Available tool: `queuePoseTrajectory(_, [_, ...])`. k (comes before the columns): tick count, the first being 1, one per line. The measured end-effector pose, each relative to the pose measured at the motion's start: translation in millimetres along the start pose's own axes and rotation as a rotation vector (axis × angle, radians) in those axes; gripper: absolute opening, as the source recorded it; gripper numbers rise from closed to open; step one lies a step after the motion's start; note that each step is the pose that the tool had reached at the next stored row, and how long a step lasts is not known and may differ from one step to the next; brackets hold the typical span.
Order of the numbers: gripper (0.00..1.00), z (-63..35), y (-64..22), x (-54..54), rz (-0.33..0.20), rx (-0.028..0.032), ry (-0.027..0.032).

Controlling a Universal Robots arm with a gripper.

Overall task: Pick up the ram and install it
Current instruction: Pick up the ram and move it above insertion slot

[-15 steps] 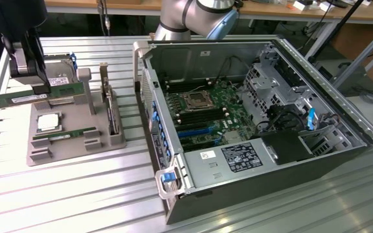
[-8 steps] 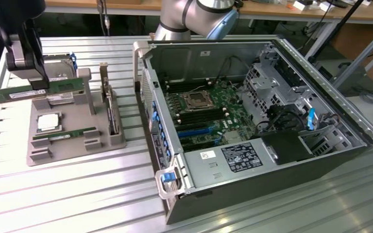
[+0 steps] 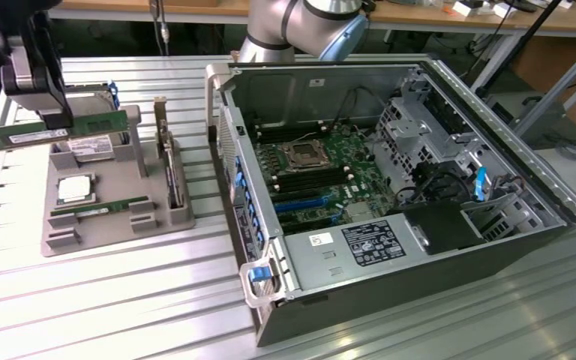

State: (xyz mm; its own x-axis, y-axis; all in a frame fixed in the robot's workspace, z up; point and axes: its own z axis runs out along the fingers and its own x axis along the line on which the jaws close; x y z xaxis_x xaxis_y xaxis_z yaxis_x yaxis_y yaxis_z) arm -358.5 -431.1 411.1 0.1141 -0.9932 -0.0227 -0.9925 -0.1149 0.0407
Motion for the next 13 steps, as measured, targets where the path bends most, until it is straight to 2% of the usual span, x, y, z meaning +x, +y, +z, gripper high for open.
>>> queuePoseTrajectory(3, [0.13, -4.9, -0.2, -0.1, 0.0, -0.0001, 0.0])
queuePoseTrajectory(8, [0.13, -5.2, -0.2, -0.1, 0.0, -0.0001, 0.0])
queuePoseTrajectory(13, [0.13, -5.4, -4.6, 0.4, 0.0, 0.0, 0.0])
